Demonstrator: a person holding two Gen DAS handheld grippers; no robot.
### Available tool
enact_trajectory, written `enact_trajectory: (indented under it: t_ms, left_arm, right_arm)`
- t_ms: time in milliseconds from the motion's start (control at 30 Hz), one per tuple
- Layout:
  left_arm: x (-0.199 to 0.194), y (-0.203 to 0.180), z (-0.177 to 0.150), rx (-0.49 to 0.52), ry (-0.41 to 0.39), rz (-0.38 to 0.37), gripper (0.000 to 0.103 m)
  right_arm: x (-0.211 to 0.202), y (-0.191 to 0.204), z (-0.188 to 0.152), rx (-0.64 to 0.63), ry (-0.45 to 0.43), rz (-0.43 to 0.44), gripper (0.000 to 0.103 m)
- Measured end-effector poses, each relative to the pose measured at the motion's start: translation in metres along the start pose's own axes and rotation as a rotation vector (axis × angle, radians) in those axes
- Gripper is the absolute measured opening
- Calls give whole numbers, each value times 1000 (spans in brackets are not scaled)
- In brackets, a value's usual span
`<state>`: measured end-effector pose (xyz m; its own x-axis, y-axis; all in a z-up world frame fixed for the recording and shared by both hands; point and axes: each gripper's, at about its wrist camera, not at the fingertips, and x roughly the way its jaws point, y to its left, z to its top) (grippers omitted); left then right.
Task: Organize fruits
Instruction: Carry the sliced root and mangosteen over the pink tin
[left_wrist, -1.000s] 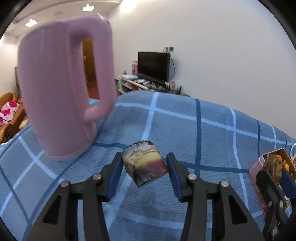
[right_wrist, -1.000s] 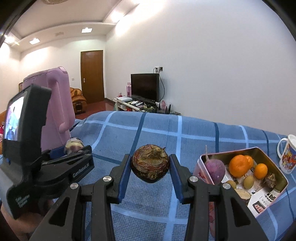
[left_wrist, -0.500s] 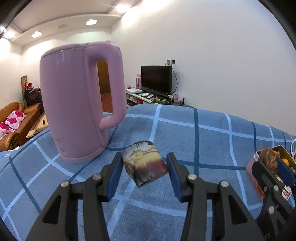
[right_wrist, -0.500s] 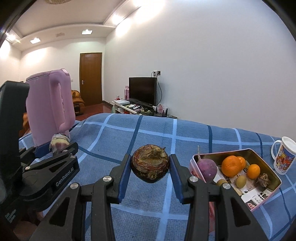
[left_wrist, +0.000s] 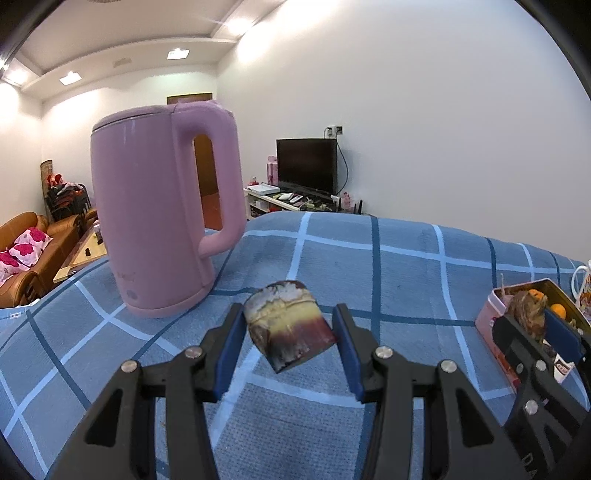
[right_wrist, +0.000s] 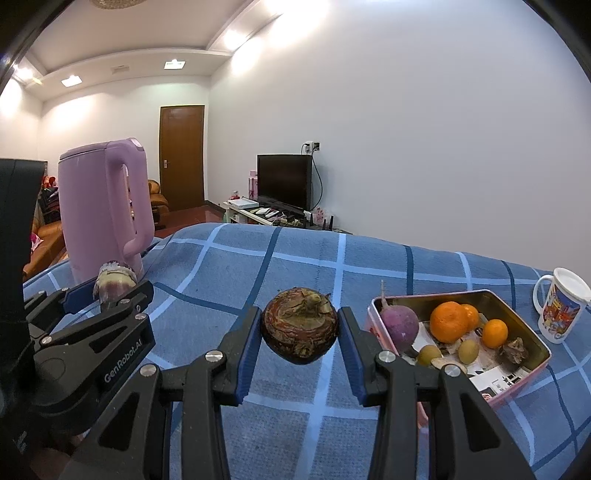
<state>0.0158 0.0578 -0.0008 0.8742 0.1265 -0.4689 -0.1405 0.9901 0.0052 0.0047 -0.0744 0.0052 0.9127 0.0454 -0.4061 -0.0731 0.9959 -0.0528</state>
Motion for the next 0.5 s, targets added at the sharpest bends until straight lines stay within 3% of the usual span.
enact_trajectory:
  t_ms: [500]
  left_arm:
    - [-14, -12, -5, 18, -16, 1, 50]
  right_arm:
    - [-17, -18, -8, 10, 3, -15, 44]
